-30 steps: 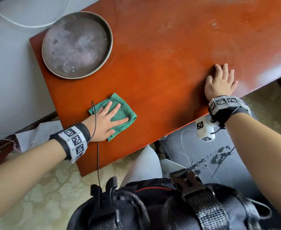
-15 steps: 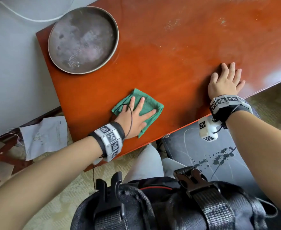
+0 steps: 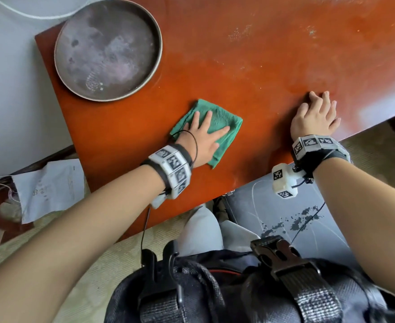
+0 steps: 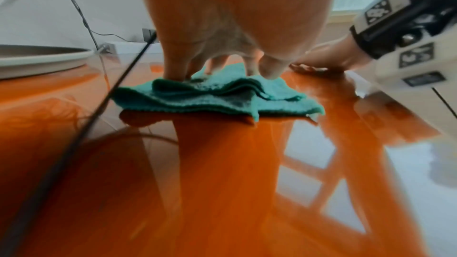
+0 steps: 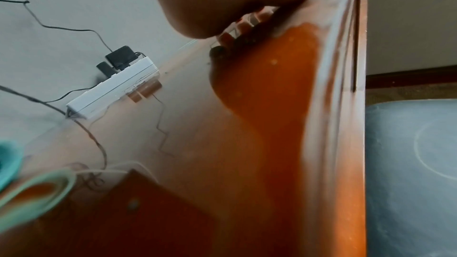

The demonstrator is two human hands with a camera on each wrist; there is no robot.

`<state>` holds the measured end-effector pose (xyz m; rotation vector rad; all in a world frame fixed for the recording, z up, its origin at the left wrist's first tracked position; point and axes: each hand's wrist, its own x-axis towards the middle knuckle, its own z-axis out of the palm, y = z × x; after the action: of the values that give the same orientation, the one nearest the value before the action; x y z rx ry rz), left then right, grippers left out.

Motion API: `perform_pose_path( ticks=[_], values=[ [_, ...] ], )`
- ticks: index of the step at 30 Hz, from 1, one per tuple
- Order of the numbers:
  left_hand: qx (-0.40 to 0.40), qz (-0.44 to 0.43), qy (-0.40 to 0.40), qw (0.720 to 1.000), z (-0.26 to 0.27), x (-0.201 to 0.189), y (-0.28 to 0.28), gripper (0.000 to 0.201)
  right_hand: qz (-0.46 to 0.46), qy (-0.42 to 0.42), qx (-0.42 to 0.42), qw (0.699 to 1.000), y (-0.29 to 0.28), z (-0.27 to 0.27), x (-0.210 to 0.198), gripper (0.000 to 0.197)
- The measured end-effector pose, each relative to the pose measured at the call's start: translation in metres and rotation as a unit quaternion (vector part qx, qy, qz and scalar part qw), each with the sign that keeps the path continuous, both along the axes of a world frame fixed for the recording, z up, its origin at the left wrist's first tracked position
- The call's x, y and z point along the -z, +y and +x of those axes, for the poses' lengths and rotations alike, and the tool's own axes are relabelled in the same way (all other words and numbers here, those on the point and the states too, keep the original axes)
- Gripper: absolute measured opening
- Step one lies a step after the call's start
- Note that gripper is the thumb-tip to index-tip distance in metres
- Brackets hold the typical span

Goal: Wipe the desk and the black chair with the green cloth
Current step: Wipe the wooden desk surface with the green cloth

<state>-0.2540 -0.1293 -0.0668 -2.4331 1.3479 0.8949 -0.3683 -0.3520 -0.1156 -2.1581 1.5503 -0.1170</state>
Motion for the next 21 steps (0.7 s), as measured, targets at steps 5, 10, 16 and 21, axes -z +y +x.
perform_pose_path(
  ticks=[5, 10, 16, 21],
  values=[
    [0.022, -0.002, -0.037, 0.999, 0.019, 0.005, 0.067, 0.058, -0.005, -0.003, 0.021, 1.0, 0.001, 0.003, -0.001, 0.041],
    [-0.055, 0.003, -0.043, 0.998, 0.045, 0.002, 0.1, 0.058, -0.012, -0.006, 0.017, 1.0, 0.0, 0.002, 0.001, 0.041],
    [-0.148, 0.006, -0.05, 0.988, 0.063, 0.003, 0.073, 0.058, -0.017, -0.006, 0.017, 1.0, 0.0, 0.003, 0.003, 0.042],
    [-0.182, 0.021, -0.037, 0.982, 0.085, 0.003, 0.039, 0.06, -0.017, 0.002, 0.02, 1.0, 0.001, 0.004, 0.002, 0.043]
  ],
)
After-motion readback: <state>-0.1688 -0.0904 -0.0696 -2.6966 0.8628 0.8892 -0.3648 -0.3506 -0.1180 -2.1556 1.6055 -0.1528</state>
